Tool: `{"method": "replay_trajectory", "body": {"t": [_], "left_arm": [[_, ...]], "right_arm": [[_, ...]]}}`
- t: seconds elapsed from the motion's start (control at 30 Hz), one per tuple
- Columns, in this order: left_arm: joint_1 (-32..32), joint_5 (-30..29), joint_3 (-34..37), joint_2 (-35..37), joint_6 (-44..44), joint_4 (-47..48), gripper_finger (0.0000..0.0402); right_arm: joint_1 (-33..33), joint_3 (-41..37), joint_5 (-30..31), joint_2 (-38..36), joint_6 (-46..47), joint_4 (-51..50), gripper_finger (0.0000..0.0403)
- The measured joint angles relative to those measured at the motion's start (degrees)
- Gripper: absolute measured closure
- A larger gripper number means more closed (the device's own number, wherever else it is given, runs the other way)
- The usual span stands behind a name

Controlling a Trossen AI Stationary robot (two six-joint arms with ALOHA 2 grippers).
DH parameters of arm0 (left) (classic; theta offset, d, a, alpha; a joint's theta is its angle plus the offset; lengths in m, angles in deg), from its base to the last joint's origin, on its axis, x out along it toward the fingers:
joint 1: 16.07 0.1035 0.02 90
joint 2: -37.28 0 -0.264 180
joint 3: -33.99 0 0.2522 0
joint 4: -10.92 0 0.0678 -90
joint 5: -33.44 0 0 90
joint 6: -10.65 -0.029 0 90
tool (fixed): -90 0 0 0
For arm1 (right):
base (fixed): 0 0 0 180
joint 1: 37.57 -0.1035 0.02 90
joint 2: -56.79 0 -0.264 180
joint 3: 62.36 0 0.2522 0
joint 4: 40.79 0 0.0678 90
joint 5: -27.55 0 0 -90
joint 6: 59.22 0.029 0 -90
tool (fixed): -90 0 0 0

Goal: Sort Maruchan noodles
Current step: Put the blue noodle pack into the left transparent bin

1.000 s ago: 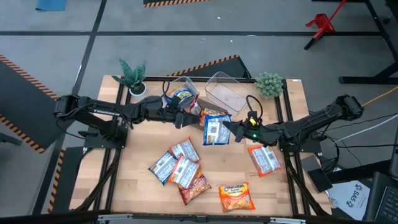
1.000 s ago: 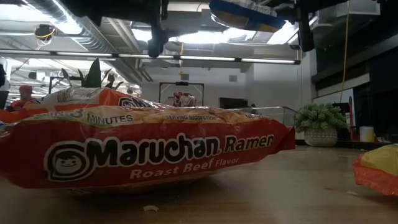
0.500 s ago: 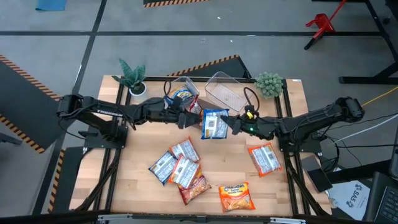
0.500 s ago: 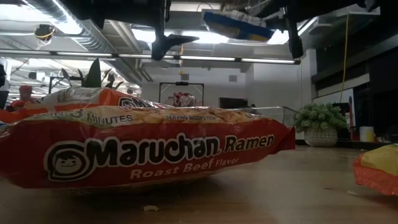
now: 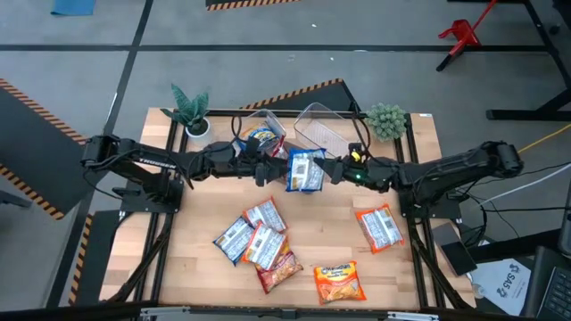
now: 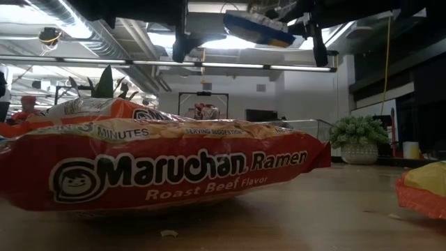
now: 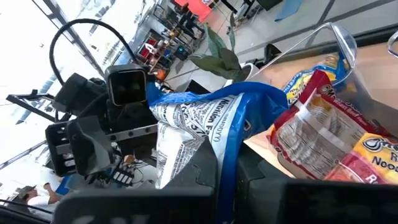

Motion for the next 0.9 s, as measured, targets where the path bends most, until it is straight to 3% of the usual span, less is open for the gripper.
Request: {"method": "replay_trajectory", "body": {"t": [0.4,0.57,0.9], "left_arm": [[0.0,-1.0,0.0,-1.5,0.3,-0.1,0.0056],[0.0,-1.1,0.0,-1.4,0.3,0.2,0.0059],[-0.8,-0.2,0.0,-1.4,0.3,1.7,0.0121]], "right_arm": [[0.0,7.9,-4.0,8.2,-5.1,1.7,0.0402],[1.3,11.8,-5.7,9.2,-7.4,-5.5,0.0402],[3.8,13.0,-8.9,9.1,-7.6,-6.9,0.0402]]}}
